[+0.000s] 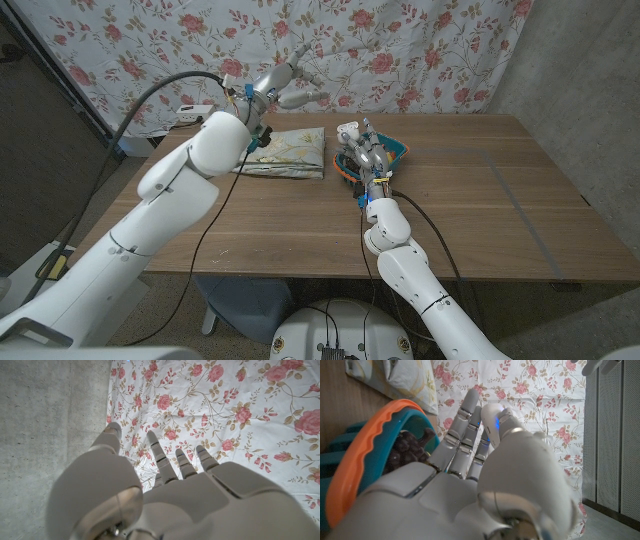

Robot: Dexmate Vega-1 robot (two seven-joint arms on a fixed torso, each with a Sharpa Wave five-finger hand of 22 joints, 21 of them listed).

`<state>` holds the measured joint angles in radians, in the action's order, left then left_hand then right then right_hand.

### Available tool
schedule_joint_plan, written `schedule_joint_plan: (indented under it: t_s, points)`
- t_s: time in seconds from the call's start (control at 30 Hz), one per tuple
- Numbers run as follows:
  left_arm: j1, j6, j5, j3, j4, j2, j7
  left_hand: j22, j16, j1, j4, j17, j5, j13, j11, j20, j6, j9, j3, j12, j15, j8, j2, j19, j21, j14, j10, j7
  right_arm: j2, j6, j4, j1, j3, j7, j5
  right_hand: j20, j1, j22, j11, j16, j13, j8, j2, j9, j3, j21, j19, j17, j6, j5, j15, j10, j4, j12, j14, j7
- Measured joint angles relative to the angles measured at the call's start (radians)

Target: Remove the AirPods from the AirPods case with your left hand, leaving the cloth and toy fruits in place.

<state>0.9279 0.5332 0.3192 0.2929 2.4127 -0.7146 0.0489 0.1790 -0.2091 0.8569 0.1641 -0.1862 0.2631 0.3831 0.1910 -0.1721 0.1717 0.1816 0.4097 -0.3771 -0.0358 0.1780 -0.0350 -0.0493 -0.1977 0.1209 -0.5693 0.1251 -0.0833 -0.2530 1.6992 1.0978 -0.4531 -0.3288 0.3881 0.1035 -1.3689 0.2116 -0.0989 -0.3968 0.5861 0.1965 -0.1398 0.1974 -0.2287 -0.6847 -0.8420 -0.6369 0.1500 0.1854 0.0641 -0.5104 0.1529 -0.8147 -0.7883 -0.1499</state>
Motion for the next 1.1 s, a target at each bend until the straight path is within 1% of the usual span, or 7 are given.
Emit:
schedule_joint_plan:
  t_s: [0.23,0.4,0.43,0.53,0.67,1.07,1.1]
  points:
    - [-0.03,0.001,0.038,0.001,0.007,-0.029,0.055,0.0,0.0,0.001,0.001,0.0,0.0,0.0,0.0,0.0,0.0,0.0,0.007,0.0,0.0,0.0,-0.001,0.0,0.0,0.0,0.0,0.0,0.004,0.0,-0.002,-0.002,0.003,0.005,0.004,0.0,-0.004,0.0,0.0,0.003,0.0,0.0,0.004,0.0,0.0,0.0,0.0,0.0,0.0,-0.001,0.0,0.0,0.0,0.001,0.0,0.0]
    - [-0.054,0.001,0.045,-0.004,0.001,-0.046,0.066,0.0,0.007,0.058,0.018,0.0,0.0,0.005,0.018,0.011,0.0,0.0,0.035,0.011,-0.014,0.0,-0.019,0.01,0.0,-0.022,0.018,0.0,0.005,0.0,-0.003,-0.002,0.004,0.009,0.007,0.004,-0.004,0.0,0.0,0.003,0.001,0.0,0.004,0.0,0.003,-0.007,0.004,0.0,0.0,-0.001,0.0,0.0,-0.003,0.004,0.0,0.0]
    - [-0.06,-0.004,0.048,-0.004,-0.002,-0.05,0.122,0.0,0.007,0.064,0.018,0.0,0.0,0.005,0.018,0.011,0.0,0.0,0.037,0.013,-0.014,0.0,-0.019,0.011,0.0,-0.022,0.018,0.0,0.005,0.0,-0.003,-0.002,0.007,0.009,0.007,0.001,-0.004,0.0,0.0,0.003,0.001,0.0,0.004,0.0,0.003,-0.007,0.006,0.0,0.0,-0.001,0.0,0.0,-0.003,0.004,0.0,0.0]
    - [-0.075,-0.013,0.055,-0.004,-0.009,-0.063,0.146,-0.002,0.007,0.067,0.018,0.0,0.0,0.006,0.018,0.015,0.0,0.0,0.037,0.015,-0.012,0.0,-0.018,0.014,0.0,-0.023,0.018,0.0,0.006,-0.002,-0.003,-0.002,0.008,0.013,0.012,-0.002,-0.004,0.0,0.0,0.003,0.001,-0.002,0.004,0.0,0.003,-0.007,0.009,-0.003,-0.009,-0.001,0.0,0.0,-0.003,0.004,0.0,0.003]
    - [-0.096,-0.026,0.073,0.005,-0.017,-0.075,0.186,-0.002,0.007,0.075,0.018,0.0,0.0,0.009,0.018,0.015,0.0,0.0,0.037,0.015,-0.016,0.0,-0.018,0.014,0.0,-0.027,0.018,0.0,0.007,-0.004,-0.003,-0.002,0.008,0.019,0.02,-0.002,-0.004,0.0,0.0,0.004,0.0,-0.016,0.004,0.0,0.01,-0.019,0.009,-0.005,-0.058,0.004,-0.004,0.0,0.001,0.004,-0.004,0.004]
    - [-0.167,-0.026,0.073,0.037,-0.039,-0.097,0.205,-0.002,0.007,0.081,0.014,0.0,0.0,0.014,0.02,0.019,0.0,0.0,0.041,0.015,-0.018,0.0,-0.012,0.018,0.0,-0.028,0.012,-0.011,0.008,-0.005,-0.003,-0.002,0.009,0.039,0.038,-0.005,-0.007,-0.003,0.0,0.01,0.0,-0.016,0.001,0.0,0.012,-0.027,0.016,-0.005,-0.063,0.004,-0.004,0.0,-0.001,0.008,-0.004,0.001]
    - [-0.176,-0.043,0.106,0.042,-0.042,-0.1,0.294,-0.002,0.007,0.081,0.014,0.0,-0.003,0.014,0.02,0.021,0.0,0.0,0.041,0.015,-0.018,0.0,-0.012,0.02,0.0,-0.028,0.012,-0.011,0.01,-0.005,0.003,-0.003,0.011,0.041,0.04,-0.005,-0.008,-0.003,0.0,0.01,0.0,-0.016,0.0,0.0,0.012,-0.027,0.017,-0.005,-0.063,0.004,-0.004,0.0,-0.001,0.008,-0.004,0.001]
